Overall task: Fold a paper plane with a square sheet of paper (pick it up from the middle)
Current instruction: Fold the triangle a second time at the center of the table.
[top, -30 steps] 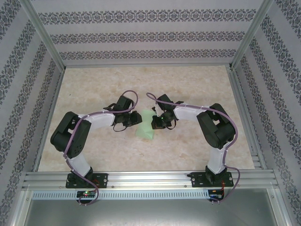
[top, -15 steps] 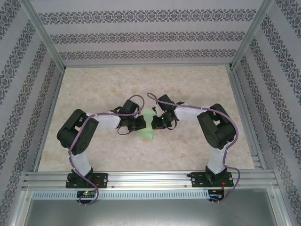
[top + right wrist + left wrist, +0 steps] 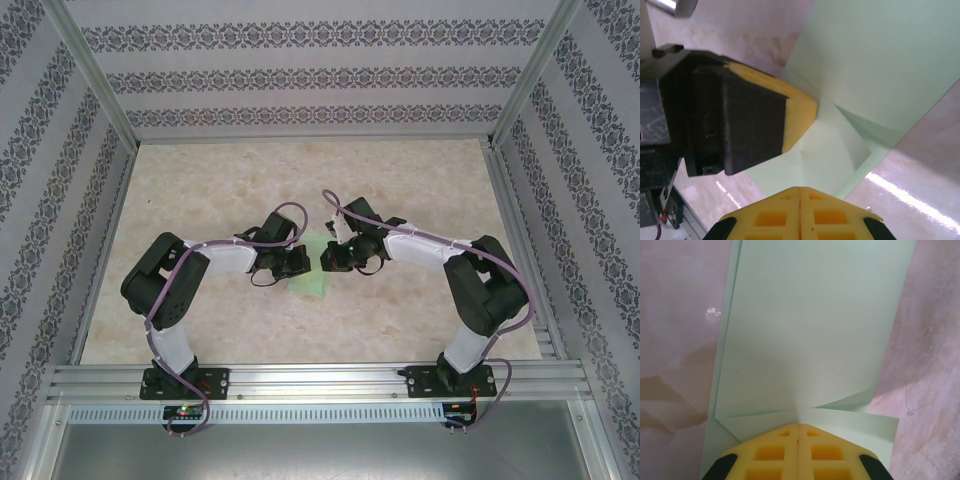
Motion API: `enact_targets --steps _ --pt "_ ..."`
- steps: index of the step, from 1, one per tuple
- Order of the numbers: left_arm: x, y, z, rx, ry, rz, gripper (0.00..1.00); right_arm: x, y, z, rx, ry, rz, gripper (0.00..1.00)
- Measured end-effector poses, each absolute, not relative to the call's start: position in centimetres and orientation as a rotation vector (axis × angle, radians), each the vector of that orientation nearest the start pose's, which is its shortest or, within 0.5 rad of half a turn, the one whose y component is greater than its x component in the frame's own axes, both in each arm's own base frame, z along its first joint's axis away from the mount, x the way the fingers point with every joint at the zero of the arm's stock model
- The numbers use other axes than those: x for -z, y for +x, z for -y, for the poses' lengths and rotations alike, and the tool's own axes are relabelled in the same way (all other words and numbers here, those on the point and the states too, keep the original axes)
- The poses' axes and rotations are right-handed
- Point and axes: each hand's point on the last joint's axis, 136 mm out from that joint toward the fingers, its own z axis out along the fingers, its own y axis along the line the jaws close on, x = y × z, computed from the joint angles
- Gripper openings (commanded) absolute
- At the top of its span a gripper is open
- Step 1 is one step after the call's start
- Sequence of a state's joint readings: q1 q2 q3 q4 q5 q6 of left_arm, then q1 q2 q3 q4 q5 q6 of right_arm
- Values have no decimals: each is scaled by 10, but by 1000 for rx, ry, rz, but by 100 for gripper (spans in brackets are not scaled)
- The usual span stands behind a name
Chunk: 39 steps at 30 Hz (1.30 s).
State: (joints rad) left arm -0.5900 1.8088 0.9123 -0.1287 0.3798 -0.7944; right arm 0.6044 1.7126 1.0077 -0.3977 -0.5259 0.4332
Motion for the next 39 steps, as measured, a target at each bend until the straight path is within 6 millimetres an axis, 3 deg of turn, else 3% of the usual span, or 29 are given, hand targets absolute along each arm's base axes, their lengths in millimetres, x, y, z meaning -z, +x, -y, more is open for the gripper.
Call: enact_targets --steps 5,10,26,39 --pt "-16 299 277 919 -144 -2816 4 -52 244 -297 -1004 -423 -2859 7" --pt "-16 299 277 925 -158 -2814 4 -45 235 -308 -1019 -439 -2878 6" --pt "-16 299 277 928 -170 -2807 4 -21 221 -307 -974 -433 -2978 7" --pt "-16 300 277 924 -175 -2807 4 -18 219 -303 -957 -455 -2989 7"
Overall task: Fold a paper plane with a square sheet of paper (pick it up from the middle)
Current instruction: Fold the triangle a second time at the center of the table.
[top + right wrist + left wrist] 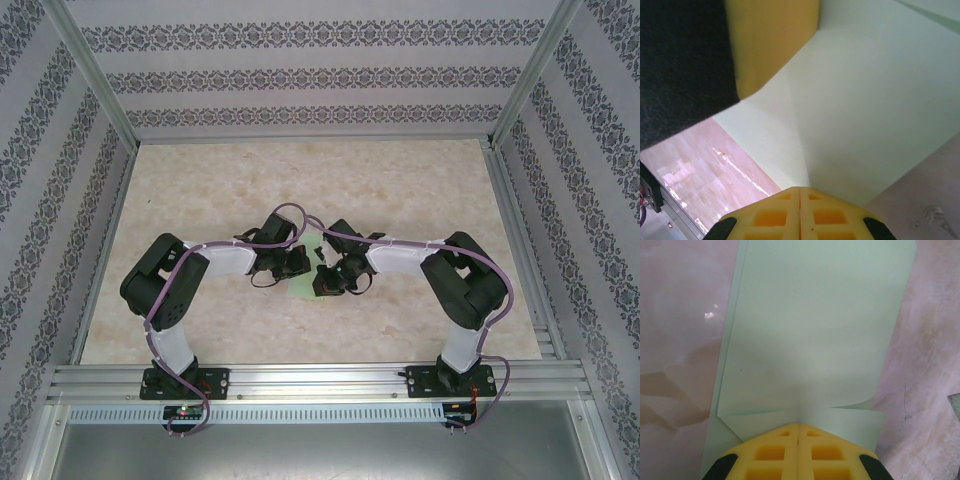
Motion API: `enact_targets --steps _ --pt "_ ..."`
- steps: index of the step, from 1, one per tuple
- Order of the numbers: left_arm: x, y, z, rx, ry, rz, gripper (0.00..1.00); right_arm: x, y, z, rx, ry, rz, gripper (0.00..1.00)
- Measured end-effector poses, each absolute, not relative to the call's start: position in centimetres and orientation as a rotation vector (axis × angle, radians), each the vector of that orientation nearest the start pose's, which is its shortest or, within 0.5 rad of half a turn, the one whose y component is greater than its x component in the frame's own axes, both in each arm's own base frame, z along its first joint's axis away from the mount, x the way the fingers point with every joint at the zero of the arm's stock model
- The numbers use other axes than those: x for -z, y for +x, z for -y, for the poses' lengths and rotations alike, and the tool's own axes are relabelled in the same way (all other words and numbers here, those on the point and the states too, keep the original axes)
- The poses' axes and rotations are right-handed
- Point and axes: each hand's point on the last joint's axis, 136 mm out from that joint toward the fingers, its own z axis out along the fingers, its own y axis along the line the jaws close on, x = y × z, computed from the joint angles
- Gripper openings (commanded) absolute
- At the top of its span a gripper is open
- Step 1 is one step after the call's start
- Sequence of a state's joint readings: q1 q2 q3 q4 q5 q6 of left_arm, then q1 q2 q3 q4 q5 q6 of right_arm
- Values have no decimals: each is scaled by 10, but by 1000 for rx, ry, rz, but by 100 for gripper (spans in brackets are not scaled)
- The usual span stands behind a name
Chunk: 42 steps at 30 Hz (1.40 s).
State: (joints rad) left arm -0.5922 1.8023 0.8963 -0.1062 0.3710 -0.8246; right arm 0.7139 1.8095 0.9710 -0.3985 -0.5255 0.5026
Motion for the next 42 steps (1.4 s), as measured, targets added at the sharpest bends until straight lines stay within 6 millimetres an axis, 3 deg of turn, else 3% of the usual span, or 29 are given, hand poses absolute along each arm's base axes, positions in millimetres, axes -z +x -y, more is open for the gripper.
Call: enact_targets --steps 13,21,42 --pt "-16 300 276 923 -176 -2804 4 -13 216 -304 -979 -456 -2991 8" --pt "-16 299 276 921 -181 -2794 4 -31 229 -309 -1032 -424 -2915 8" --pt "-16 299 276 926 -196 -2793 4 -16 244 -318 -1016 -403 -2947 9"
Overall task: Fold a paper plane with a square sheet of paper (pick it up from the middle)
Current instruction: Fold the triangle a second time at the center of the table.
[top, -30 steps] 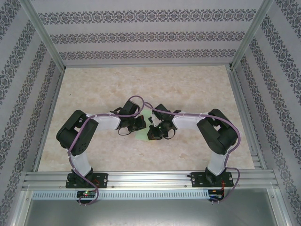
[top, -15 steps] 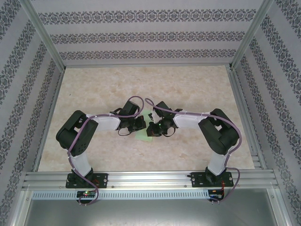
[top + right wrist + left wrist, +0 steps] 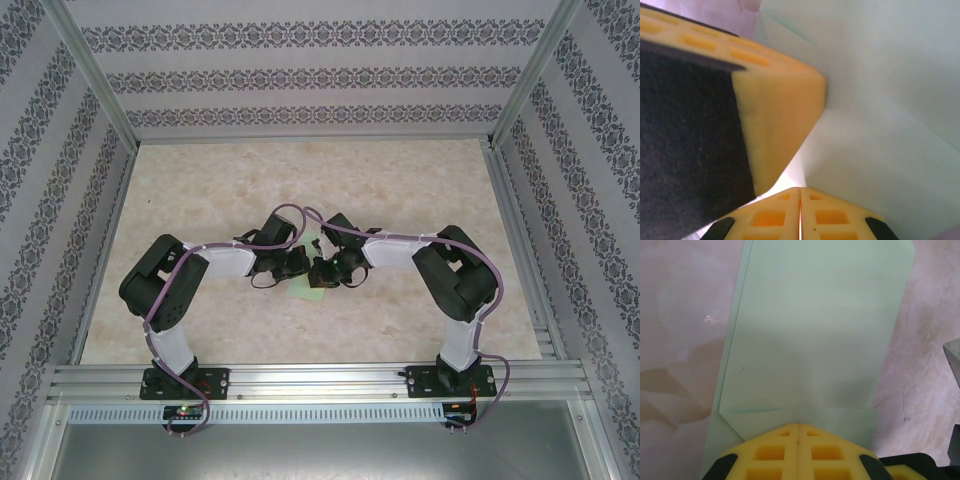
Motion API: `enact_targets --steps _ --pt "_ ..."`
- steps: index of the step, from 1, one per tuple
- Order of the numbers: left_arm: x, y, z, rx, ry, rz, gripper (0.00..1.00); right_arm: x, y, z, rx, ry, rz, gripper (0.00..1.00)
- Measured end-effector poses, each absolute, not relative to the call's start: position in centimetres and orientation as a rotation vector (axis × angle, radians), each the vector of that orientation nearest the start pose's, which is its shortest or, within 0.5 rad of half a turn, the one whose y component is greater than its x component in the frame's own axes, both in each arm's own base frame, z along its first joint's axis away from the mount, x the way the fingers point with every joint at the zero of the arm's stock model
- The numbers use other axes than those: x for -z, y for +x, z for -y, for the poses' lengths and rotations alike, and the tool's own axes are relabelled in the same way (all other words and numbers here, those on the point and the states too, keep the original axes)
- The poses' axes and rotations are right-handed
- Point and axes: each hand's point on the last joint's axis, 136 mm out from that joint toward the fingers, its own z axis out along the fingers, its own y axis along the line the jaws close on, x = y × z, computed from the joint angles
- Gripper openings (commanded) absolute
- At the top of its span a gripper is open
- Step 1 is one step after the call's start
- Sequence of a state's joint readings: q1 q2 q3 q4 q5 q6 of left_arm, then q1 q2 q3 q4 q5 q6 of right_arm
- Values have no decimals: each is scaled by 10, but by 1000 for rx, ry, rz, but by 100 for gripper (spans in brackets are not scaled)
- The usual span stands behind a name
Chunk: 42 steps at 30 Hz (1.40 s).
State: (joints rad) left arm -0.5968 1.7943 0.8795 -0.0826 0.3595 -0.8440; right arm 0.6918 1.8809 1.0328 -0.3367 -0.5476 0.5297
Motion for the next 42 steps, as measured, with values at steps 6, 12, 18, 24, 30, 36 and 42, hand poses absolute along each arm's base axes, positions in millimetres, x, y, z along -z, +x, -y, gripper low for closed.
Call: enact_targets --steps 6,12,18,24,30,36,42 --pt "-16 299 276 928 -200 -2792 4 -15 243 -318 -1013 -407 -2950 8" --pt "-16 300 276 925 -202 -2791 4 -12 238 -314 -1016 -426 -2939 7" --pt "-16 299 276 926 -210 -2792 4 -13 217 -298 -1013 -454 -2954 8" --pt "-16 299 276 927 -215 -2793 4 -13 195 -286 -1011 -493 -2986 8" --pt "-16 299 276 927 -215 -2793 4 -29 198 -286 -1013 -487 -2960 8" --pt "-16 299 276 928 -216 -2793 4 -39 227 -305 -1011 -484 -2892 8" --pt "-16 299 277 929 -221 -2793 4 -20 237 -310 -971 -444 -2931 8"
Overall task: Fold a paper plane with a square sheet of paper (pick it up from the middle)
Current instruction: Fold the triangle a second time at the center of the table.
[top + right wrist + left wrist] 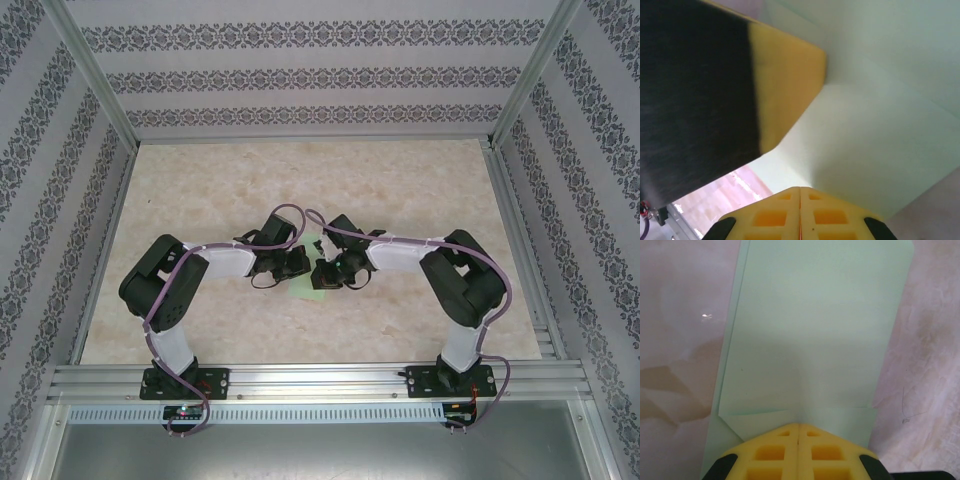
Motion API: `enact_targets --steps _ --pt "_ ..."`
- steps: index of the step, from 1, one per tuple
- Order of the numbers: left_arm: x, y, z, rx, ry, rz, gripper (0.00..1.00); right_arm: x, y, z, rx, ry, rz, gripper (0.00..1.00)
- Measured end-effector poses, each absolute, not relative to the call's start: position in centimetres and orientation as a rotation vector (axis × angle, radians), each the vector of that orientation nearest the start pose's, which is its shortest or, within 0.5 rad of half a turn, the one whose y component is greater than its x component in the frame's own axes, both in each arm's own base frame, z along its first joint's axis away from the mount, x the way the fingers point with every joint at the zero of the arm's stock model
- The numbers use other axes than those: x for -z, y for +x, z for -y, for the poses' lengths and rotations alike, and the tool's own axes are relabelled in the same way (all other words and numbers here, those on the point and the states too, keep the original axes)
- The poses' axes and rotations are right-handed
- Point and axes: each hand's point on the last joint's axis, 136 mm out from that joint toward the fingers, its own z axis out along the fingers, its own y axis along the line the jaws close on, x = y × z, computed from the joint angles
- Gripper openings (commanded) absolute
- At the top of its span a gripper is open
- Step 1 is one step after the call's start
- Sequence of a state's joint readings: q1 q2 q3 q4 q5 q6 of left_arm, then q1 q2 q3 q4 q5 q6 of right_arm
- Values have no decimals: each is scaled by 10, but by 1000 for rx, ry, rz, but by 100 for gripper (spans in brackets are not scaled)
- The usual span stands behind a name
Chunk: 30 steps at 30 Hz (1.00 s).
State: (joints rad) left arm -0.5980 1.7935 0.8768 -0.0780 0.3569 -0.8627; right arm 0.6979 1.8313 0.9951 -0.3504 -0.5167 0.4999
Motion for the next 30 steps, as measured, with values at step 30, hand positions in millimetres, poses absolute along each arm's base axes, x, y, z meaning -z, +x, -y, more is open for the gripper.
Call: enact_targets --steps 30 --pt "-17 299 277 941 -226 -2786 4 -26 236 -306 -986 -409 -2894 5"
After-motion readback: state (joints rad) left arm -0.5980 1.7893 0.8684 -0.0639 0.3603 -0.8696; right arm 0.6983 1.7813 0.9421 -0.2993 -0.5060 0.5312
